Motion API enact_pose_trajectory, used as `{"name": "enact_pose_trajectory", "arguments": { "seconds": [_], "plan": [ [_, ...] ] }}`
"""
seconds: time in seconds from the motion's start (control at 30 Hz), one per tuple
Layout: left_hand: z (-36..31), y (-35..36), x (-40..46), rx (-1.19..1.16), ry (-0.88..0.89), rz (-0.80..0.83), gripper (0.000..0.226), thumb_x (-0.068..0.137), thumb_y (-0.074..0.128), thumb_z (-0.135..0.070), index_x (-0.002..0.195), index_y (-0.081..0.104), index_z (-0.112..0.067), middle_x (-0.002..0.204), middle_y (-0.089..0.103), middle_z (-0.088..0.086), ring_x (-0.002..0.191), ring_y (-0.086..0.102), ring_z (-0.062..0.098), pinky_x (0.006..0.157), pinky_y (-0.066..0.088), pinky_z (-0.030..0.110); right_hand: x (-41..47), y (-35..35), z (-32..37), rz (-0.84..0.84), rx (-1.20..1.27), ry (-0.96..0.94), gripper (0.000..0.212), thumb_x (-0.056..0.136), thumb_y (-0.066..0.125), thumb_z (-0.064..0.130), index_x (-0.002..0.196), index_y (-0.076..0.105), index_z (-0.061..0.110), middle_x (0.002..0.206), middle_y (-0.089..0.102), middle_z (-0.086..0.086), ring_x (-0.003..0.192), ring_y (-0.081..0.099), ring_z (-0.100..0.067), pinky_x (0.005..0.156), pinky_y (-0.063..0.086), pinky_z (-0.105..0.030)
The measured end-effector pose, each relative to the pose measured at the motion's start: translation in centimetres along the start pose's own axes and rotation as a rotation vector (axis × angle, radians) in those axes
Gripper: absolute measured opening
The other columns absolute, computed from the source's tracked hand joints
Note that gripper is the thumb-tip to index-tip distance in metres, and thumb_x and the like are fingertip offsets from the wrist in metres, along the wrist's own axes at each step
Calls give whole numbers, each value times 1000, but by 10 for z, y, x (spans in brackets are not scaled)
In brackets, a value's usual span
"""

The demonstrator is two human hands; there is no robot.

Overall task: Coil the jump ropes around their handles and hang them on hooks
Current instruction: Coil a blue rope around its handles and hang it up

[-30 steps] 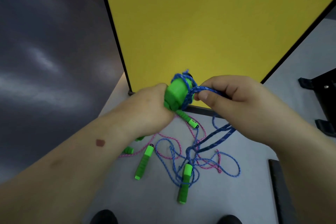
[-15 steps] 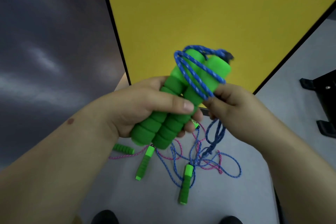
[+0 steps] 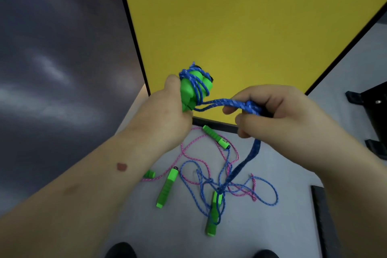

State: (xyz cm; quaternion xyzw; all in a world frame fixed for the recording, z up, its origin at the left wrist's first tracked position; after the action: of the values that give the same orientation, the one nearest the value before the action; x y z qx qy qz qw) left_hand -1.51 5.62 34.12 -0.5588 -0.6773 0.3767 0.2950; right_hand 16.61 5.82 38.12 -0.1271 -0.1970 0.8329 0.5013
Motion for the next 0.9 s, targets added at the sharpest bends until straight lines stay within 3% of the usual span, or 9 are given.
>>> {"name": "enact_pose_trajectory", "arguments": {
  "seconds": [0.07, 0.23, 0.33, 0.4, 0.53, 0.6, 0.73, 0.83, 0.9],
  "plan": [
    [-4, 13, -3, 106, 67, 110, 30, 94, 62, -23, 114, 40, -25, 85, 55, 0, 76, 58, 26, 60, 48, 36, 1, -5, 2, -54, 63, -25, 24, 92, 61, 5, 88, 74, 25, 56, 65, -7, 54, 63, -32, 57, 48, -40],
    [-13, 37, -14, 172, 207, 330, 30, 87, 63, -17, 110, 52, -34, 90, 65, -2, 87, 64, 25, 70, 57, 40, 6, -5, -1, -126, 108, -37, 10, 93, 70, 21, 83, 72, 21, 49, 45, 13, 42, 36, -8, 44, 31, -22],
    [-19, 47, -22, 214, 268, 475, 55, 81, 66, -25, 123, 50, -57, 104, 67, -9, 96, 66, 18, 77, 60, 39, 9, -5, -9, -138, 151, 17, 12, 89, 72, 29, 82, 76, 20, 52, 46, 9, 47, 35, -12, 45, 31, -23],
    [-25, 50, -29, 179, 303, 598, 56, 79, 72, -32, 107, 47, -73, 105, 69, -14, 94, 68, 12, 77, 61, 39, 11, -5, -14, -130, 143, 41, 11, 89, 72, 29, 82, 78, 24, 60, 56, 6, 48, 39, -9, 47, 33, -21],
    [-27, 41, -41, -178, 275, 855, 57, 71, 90, -29, 115, 64, -55, 109, 77, -12, 94, 76, 14, 81, 64, 42, 14, 0, -28, -90, 236, 105, 14, 91, 71, 24, 83, 73, 12, 67, 52, -11, 55, 46, -17, 57, 39, -28],
    [-34, 29, -41, -467, 270, 860, 55, 70, 89, -8, 113, 73, -38, 106, 80, 0, 95, 78, 24, 83, 64, 48, 13, 11, -38, -24, 419, 183, 10, 82, 77, 15, 73, 72, 14, 73, 56, -19, 65, 50, -27, 62, 41, -36],
    [-35, 19, -28, -915, 160, 743, 48, 75, 66, 5, 120, 66, -14, 96, 78, 16, 82, 77, 31, 72, 63, 45, 10, 28, -50, 73, 397, 276, 31, 82, 73, 20, 54, 61, 25, 59, 32, -6, 59, 17, -21, 53, 14, -33],
    [-27, 24, -16, -1058, 23, 612, 53, 72, 56, 2, 124, 56, 1, 98, 76, 22, 82, 77, 34, 71, 64, 48, 11, 27, -51, 99, 201, 270, 24, 98, 65, 32, 77, 73, 25, 58, 30, 0, 54, 19, -19, 49, 15, -31],
    [-17, 26, -8, -960, -27, 464, 54, 71, 60, -4, 124, 52, 2, 92, 78, 21, 84, 78, 35, 76, 62, 59, 9, 22, -53, 100, 119, 292, 22, 99, 63, 33, 85, 70, 18, 62, 35, -4, 50, 26, -17, 47, 21, -28]
  ]
}}
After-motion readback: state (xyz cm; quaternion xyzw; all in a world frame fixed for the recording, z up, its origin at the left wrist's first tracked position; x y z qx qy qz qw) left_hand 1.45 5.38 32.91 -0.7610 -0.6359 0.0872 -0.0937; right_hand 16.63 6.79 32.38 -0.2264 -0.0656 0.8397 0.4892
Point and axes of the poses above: each hand's wrist, its own x-axis towards the middle knuckle, its own y-axis out of the palm, z = x × y, the point moved 10 cm from there along x, towards the middle knuckle
